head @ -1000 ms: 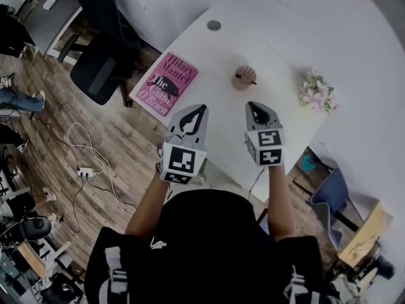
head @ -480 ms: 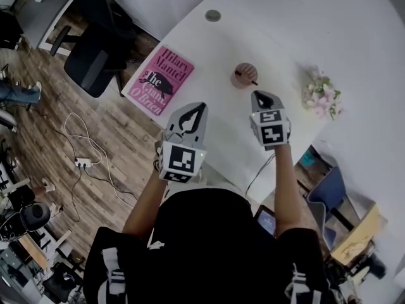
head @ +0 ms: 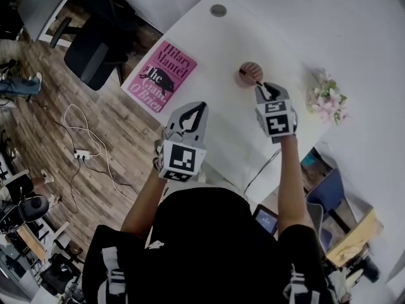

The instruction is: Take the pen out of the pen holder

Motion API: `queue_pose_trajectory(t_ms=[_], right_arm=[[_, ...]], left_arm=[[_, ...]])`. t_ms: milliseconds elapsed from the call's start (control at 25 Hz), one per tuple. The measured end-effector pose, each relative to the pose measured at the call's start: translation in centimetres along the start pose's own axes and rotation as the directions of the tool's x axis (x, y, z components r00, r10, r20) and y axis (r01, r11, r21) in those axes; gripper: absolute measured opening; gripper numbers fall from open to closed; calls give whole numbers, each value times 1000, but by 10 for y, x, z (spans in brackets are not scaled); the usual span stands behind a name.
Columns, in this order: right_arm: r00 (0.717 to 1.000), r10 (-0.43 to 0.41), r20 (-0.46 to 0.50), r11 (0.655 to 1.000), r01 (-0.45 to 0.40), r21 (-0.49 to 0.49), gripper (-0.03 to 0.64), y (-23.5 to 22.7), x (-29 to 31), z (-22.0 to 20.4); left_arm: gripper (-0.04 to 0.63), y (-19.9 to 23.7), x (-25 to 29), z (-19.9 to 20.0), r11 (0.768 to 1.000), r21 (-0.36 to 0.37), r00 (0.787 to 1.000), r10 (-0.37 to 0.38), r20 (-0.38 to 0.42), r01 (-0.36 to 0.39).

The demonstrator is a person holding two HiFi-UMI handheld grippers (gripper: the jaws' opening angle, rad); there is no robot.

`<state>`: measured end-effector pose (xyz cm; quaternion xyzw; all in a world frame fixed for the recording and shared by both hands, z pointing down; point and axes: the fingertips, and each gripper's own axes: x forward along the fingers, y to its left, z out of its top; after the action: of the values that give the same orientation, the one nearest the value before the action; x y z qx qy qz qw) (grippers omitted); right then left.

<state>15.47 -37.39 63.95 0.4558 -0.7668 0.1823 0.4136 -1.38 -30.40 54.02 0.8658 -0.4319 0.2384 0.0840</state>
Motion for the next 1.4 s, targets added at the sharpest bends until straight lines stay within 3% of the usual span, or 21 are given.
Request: queue_pose_trajectory(t_ms=[320,840,1400], right_arm=[[999,22,-30,1000,-23,-11,118,-1,16,-3],[999,18,-31,1000,-18,-11,66,0,16,-2],[998,-17,61,1000,18,-15,58,6,-17,25]], left_arm=[[20,-3,5,-8,1000,-4,1000,3,-24,-3],[21,0,4,-8,1000,1,1000,17,-21,-17],[20,-1,-12,9,999,21,999,26,23,-27]])
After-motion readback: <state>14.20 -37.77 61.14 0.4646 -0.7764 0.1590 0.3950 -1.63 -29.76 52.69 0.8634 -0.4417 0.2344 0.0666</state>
